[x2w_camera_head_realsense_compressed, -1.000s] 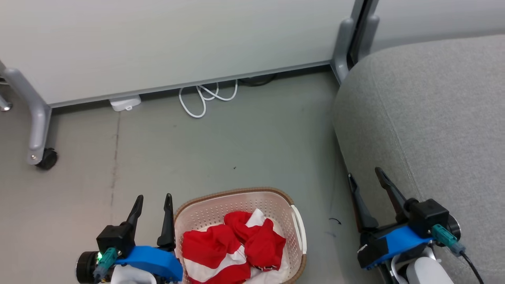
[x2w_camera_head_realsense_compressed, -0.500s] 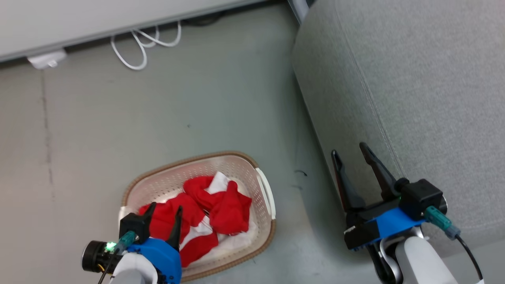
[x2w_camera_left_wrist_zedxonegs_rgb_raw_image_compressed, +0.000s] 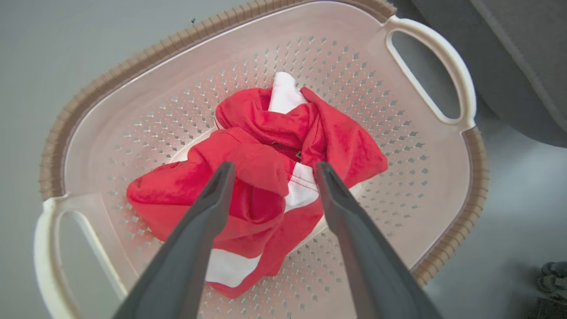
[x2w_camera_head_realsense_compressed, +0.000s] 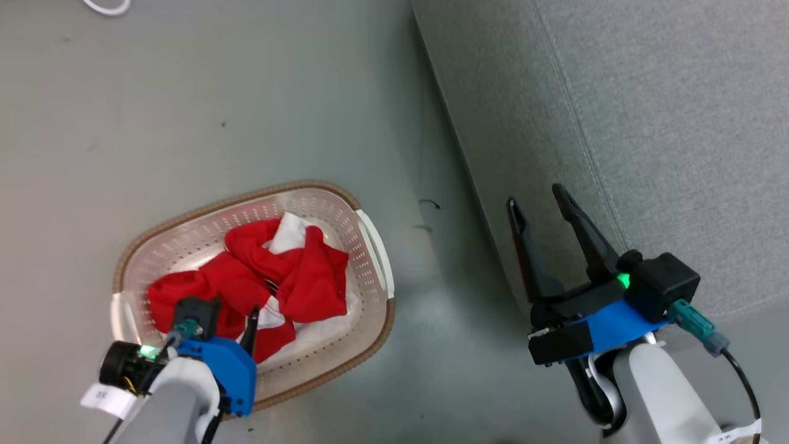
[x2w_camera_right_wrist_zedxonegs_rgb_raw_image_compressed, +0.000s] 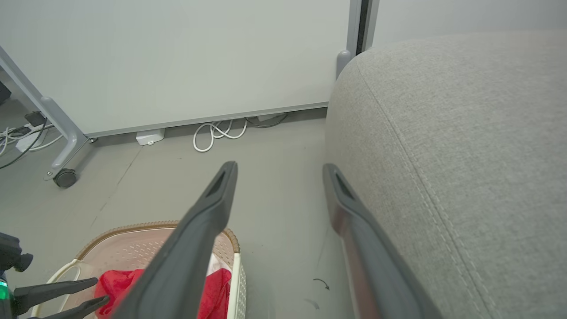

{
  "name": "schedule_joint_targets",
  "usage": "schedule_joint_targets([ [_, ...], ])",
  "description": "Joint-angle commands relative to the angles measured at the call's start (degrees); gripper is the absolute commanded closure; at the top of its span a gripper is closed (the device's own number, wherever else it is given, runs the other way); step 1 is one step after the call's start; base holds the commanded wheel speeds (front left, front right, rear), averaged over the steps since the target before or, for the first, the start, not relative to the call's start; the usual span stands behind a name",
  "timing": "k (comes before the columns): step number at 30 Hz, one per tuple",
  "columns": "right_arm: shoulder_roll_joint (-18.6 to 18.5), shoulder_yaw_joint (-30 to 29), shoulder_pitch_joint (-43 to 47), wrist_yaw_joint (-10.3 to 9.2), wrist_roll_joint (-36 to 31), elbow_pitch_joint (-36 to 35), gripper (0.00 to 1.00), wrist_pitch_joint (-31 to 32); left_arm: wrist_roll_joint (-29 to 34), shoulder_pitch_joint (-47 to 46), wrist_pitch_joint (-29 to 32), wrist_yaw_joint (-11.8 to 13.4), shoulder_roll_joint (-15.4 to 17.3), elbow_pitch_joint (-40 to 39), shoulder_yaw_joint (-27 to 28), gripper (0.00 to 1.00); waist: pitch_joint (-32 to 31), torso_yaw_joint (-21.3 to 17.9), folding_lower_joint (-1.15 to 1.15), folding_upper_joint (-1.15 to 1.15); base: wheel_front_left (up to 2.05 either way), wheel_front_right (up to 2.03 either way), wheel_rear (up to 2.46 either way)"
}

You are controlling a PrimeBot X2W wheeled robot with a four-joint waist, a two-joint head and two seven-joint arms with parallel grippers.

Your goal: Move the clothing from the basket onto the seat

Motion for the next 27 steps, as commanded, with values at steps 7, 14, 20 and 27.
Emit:
schedule_joint_targets([
  [7, -0.1, 0.8, -2.3, 0.03, 1.5, -1.8, 0.00, -0.2, -0.6, -5.9, 0.6, 0.0, 1.6, 5.7, -1.1, 0.00, 5.9, -2.5, -0.01, 0.00, 0.00, 0.00, 0.00],
  [14, -0.1, 1.7, -3.3, 0.03, 2.6, -2.8, 0.00, -0.2, -1.1, -9.2, 1.1, 0.5, 2.6, 11.3, -1.6, 0.00, 8.4, -3.3, -0.01, 0.00, 0.00, 0.00, 0.00],
  [20, -0.2, 1.9, -4.3, 0.03, 3.3, -3.3, 0.00, -0.2, -1.7, -10.9, 1.5, 0.9, 3.1, 14.3, -1.4, 0.00, 10.5, -3.9, -0.01, 0.00, 0.00, 0.00, 0.00],
  [27, -0.2, 2.0, -4.8, 0.03, 3.8, -2.9, 0.00, -0.2, -2.4, -11.7, 2.5, 0.8, 2.9, 15.6, -1.8, 1.00, 11.1, -4.0, -0.01, 0.00, 0.00, 0.00, 0.00],
])
